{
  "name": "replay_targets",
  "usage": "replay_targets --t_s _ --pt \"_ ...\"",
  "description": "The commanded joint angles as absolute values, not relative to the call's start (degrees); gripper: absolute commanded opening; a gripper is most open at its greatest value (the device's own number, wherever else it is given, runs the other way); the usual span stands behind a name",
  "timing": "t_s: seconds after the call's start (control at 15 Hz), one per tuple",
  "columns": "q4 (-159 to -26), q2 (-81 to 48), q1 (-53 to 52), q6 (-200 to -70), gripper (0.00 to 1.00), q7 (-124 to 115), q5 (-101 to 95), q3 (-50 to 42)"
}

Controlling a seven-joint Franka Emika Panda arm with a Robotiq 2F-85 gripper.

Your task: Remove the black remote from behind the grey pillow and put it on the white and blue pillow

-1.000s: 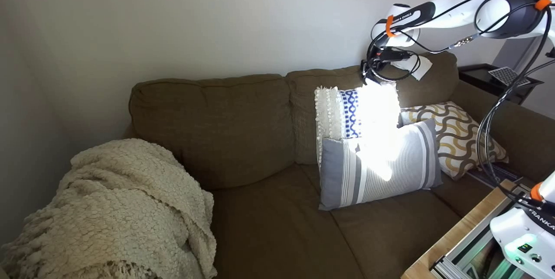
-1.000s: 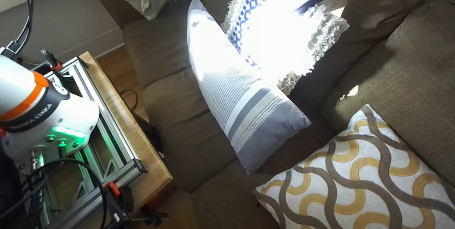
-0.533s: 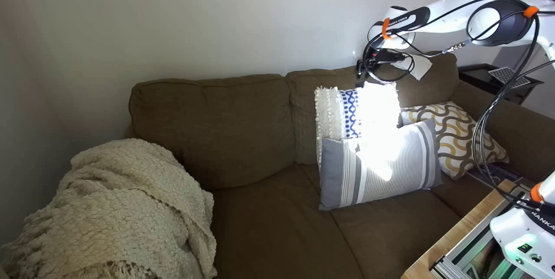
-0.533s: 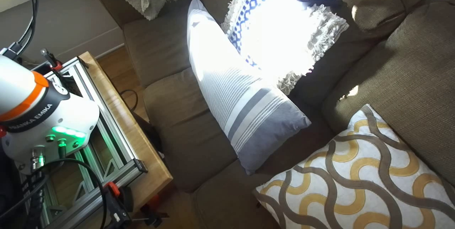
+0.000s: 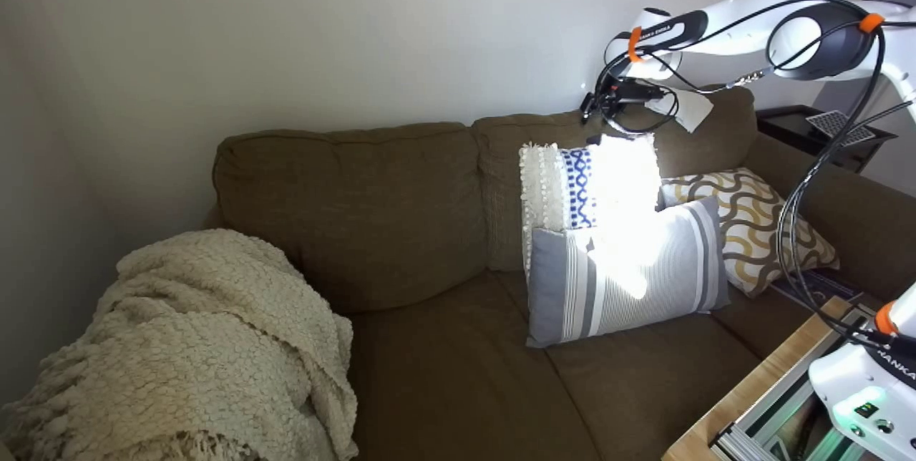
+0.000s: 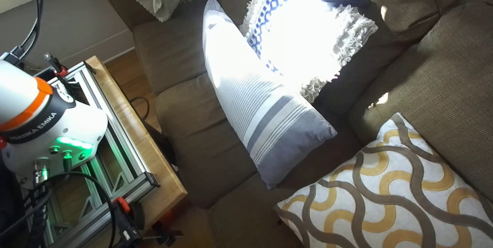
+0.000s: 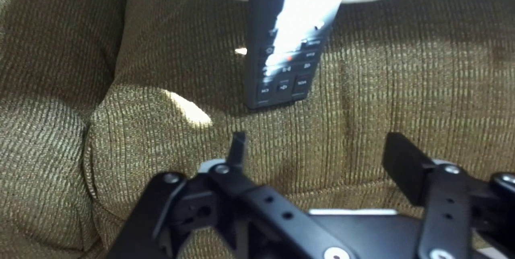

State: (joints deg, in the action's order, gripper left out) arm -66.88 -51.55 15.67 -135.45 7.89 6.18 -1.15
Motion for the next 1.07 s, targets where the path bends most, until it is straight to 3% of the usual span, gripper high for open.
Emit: replay_targets --t_s 0.0,0.73,0.8,1.0 --pt "-70.62 -46.06 16.06 -130.82 1.00 6.95 6.72 -1.50" --pt "-79.25 -29.23 13.60 -114.10 1.00 0.91 1.00 -8.32" --pt "-74.22 -33.04 14.56 -115.00 1.00 2.77 2.69 -7.09" --pt "-76.22 -30.79 14.34 -114.09 1.00 2.28 1.88 -7.72"
